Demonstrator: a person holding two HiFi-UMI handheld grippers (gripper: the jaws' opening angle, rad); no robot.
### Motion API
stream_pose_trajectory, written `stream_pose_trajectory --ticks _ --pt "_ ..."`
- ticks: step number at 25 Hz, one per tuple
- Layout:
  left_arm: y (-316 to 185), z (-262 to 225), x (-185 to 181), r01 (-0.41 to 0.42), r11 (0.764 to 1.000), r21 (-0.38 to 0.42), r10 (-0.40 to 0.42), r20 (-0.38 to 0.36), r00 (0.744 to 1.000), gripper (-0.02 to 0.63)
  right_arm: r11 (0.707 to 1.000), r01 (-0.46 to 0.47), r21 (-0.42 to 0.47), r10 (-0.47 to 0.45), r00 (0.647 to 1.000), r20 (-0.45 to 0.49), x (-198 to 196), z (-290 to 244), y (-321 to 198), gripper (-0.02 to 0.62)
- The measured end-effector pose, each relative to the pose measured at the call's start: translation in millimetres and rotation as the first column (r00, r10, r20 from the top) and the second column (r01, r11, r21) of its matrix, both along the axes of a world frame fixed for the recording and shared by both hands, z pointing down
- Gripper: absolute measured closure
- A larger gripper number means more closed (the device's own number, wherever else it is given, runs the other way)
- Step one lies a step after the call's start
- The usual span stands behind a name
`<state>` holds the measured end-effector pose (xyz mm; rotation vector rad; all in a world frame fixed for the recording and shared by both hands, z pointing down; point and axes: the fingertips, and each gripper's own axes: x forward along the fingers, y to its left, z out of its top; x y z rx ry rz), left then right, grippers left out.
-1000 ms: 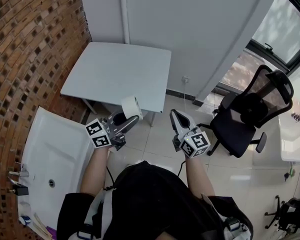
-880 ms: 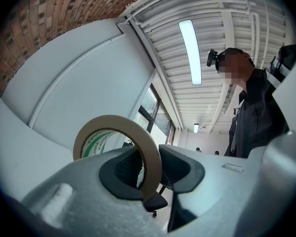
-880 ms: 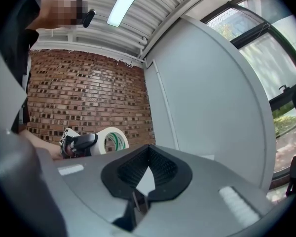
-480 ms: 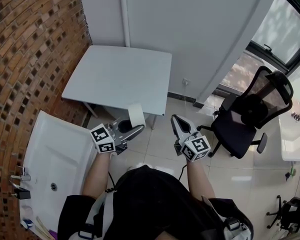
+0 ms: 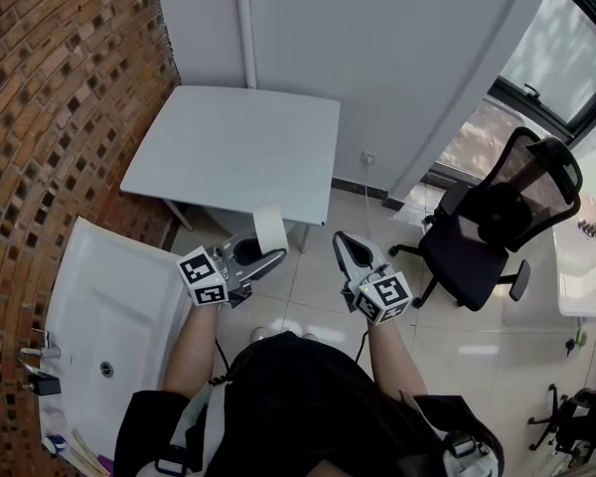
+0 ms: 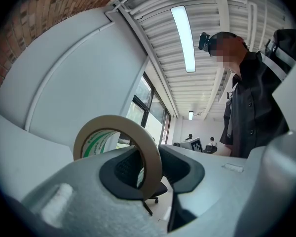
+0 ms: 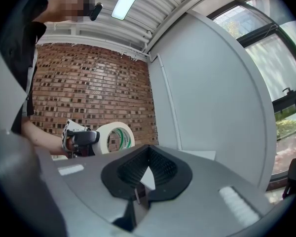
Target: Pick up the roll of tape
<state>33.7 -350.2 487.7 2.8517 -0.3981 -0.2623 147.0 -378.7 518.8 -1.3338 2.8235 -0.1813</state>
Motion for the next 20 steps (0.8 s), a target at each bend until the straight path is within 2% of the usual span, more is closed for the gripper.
stream_pose_trajectory --ticks 8,20 --pt "-3 -10 -5 0.019 1.000 0.015 -0.018 -0.021 1.000 0.500 1.000 -0.007 0.017 0.007 1.000 0.003 2 -8 -3 0.591" --pt "-11 -24 -21 0.047 0.999 0.008 -0.046 -0.080 0.996 0.499 0.999 0.021 0.040 -0.019 0.999 -0.046 -10 -9 6 0.592"
